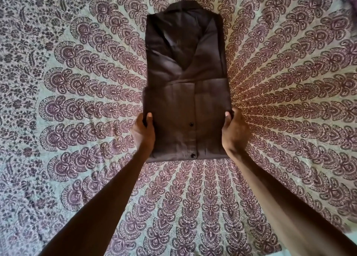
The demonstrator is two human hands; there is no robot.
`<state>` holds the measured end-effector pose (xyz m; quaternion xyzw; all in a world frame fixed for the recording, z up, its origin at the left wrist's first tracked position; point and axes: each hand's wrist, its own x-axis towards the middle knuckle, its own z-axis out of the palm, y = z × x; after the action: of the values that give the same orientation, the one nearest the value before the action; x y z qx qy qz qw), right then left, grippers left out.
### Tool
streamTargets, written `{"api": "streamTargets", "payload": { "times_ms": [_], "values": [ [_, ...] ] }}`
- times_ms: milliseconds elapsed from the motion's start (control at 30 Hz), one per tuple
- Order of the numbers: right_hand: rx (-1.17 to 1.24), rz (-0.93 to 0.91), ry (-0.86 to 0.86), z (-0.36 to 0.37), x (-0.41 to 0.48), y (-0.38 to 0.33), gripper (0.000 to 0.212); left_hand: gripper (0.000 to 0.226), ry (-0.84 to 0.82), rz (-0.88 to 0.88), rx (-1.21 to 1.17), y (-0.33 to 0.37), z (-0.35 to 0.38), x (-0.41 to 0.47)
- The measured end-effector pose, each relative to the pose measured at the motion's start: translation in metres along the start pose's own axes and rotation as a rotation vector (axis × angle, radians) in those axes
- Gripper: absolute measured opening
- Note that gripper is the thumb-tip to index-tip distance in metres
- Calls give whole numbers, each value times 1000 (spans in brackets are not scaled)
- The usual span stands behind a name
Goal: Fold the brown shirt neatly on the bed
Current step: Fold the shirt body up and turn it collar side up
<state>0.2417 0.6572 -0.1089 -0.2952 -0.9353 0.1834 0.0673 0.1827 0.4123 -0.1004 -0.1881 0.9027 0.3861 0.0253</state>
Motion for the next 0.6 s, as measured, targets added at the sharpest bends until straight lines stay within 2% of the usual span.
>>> {"api": "streamTargets", "payload": {
  "times_ms": [67,133,233,333,400,533,600],
  "values": [
    [-87,35,-4,0,-1,-2,29,25,11,5,34,-4,3,2],
    [-67,27,20,-5,-2,-4,34,22,66,1,86,-1,4,-2],
    [-13,-209,11,-10,2,-11,40,42,131,164,284,13,5,-12],
    [-127,-498,-217,-2,8,-18,57,57,-133,500,409,17,16,-19],
    [-237,-607,-340,8,15,-15,63,65,-278,630,533,6,23,-16],
    [-315,-633,-417,17,26,-5,64,67,-294,633,618,-7,28,2],
    [-260,-612,-395,14,28,-8,59,60,-291,643,537,-4,26,10]
  ]
}}
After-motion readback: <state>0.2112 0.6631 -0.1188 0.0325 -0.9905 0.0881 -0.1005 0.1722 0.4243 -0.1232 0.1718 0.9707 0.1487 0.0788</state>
